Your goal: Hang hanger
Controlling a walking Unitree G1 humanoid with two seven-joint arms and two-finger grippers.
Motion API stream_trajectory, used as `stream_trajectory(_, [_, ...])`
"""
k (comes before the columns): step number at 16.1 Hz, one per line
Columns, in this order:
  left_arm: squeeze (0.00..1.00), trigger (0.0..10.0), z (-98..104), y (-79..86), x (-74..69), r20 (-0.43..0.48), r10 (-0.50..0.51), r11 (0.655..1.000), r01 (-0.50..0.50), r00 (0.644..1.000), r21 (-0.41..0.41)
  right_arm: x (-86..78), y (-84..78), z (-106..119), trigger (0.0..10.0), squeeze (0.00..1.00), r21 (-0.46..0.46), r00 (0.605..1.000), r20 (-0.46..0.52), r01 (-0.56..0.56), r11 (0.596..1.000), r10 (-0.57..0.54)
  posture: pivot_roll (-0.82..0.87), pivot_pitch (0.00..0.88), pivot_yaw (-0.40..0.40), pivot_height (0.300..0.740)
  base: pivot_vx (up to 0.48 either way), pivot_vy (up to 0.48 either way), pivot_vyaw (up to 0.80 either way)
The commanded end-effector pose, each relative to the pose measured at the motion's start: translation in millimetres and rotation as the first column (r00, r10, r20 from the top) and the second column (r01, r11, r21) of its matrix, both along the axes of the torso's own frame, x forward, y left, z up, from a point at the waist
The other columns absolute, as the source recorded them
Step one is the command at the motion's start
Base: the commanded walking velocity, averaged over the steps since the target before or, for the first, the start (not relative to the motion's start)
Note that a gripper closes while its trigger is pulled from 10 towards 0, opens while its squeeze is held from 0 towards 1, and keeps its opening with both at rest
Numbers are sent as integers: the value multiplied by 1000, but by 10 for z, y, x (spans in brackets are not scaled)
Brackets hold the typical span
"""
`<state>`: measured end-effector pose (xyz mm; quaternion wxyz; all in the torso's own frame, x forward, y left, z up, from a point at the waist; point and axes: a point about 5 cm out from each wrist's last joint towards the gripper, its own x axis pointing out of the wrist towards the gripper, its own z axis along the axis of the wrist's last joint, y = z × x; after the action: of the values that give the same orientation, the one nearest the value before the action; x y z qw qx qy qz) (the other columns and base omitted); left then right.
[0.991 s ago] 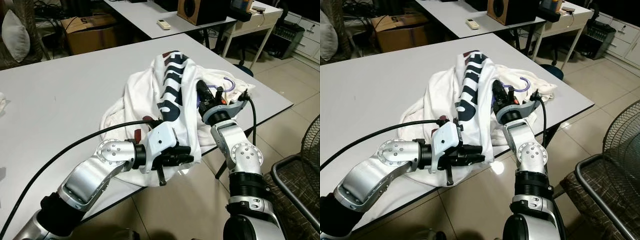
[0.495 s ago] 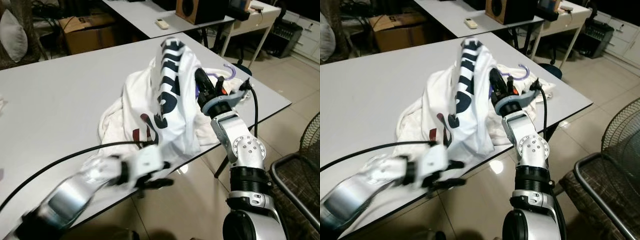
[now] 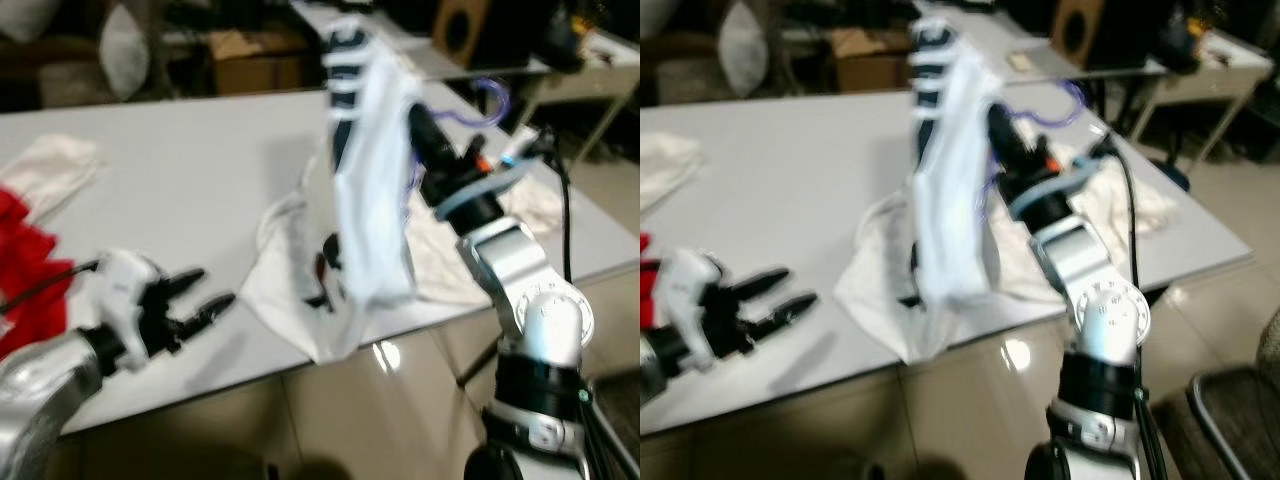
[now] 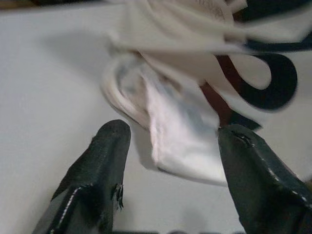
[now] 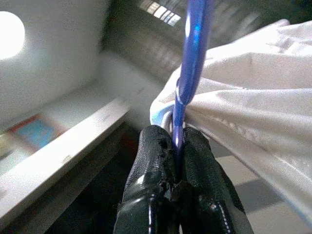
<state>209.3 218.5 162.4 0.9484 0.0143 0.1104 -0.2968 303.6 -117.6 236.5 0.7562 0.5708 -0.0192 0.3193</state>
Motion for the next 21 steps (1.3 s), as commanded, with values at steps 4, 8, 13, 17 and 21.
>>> stream_trajectory(4, [890, 10000, 149, -54, -80, 70, 60, 994, -53, 996, -94, -320, 69, 173, 10000, 0, 42, 991, 73, -112, 993, 109, 34, 0, -44, 740, 0, 0, 800])
stream_trajectory(8, [722, 10000, 177, -88, -99, 74, 63, 990, -53, 995, -131, -407, 45, 270, 10000, 0, 132, 986, 120, -132, 982, 117, 36, 0, -42, 740, 0, 0, 800])
stream_trajectory(13, [608, 10000, 230, -171, -68, 93, 48, 988, -34, 994, -150, -506, -20, 231, 10000, 0, 126, 980, 133, -163, 979, 146, 36, 9, -30, 740, 0, 0, 800])
stream_trajectory(17, [541, 10000, 147, -281, -51, 63, 0, 993, 8, 998, -121, -588, -81, 22, 10000, 0, 10, 994, 47, -95, 995, 94, 18, 17, -17, 740, 0, 0, 800])
stream_trajectory(21, [533, 10000, 127, -342, -32, 59, -15, 991, 23, 998, -134, -677, -149, -22, 10000, 0, -59, 995, 66, -73, 996, 76, 0, 13, -12, 740, 0, 0, 800])
